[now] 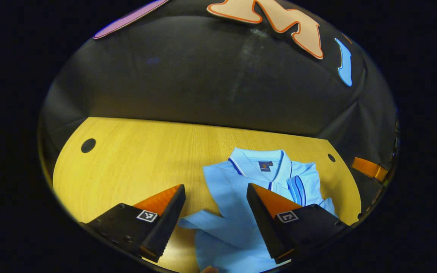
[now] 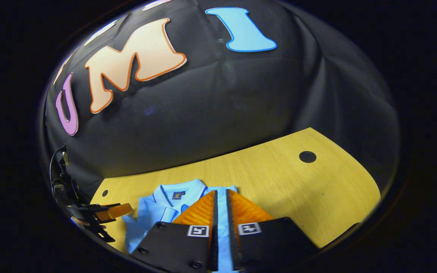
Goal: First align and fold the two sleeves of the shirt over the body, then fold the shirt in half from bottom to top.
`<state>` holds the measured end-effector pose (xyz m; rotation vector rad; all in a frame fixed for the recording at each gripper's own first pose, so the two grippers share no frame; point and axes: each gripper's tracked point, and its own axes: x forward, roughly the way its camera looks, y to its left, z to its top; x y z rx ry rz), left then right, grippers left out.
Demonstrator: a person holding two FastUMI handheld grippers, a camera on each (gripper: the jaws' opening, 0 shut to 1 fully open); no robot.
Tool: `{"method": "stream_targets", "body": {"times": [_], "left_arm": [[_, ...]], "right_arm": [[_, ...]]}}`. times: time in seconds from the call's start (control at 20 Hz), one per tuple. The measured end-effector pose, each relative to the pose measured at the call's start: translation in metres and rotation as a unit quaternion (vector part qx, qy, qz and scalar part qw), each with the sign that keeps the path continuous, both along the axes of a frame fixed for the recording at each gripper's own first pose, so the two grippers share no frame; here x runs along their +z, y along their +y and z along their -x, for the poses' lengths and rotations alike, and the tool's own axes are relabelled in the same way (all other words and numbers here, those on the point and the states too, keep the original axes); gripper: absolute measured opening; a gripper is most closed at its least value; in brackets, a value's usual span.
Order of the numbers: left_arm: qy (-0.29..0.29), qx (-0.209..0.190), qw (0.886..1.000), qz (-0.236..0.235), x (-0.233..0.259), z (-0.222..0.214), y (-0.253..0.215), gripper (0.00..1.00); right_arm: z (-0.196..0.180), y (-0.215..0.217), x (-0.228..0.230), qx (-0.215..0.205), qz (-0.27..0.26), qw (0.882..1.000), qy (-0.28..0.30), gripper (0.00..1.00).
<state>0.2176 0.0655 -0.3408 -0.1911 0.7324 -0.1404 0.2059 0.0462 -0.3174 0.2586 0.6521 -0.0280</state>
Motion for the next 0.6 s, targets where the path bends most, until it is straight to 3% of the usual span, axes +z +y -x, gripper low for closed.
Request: {"method": "stream_targets", "body": {"times": [0.2, 0.25, 0.3, 0.35, 0.6], "left_arm": [[-0.074, 0.017, 0.997, -0.017, 0.068, 0.038, 0.001, 0.97], [-0.096, 0.019, 0.995, -0.023, 0.089, 0.050, 0.000, 0.96], [-0.115, 0.020, 0.993, -0.029, 0.109, 0.063, -0.002, 0.96], [-0.132, 0.023, 0.990, -0.032, 0.126, 0.076, -0.005, 0.96], [-0.199, 0.027, 0.979, -0.039, 0.202, 0.142, -0.023, 0.95]], "right_arm": [[0.028, 0.013, 0.057, 0.029, 0.008, 0.997, -0.064, 0.83], [0.039, 0.012, 0.071, 0.039, 0.017, 0.996, -0.079, 0.92], [0.053, 0.013, 0.086, 0.048, 0.025, 0.994, -0.090, 0.88], [0.067, 0.012, 0.101, 0.056, 0.031, 0.993, -0.103, 0.97], [0.149, 0.010, 0.182, 0.090, 0.081, 0.976, -0.182, 0.97]]}}
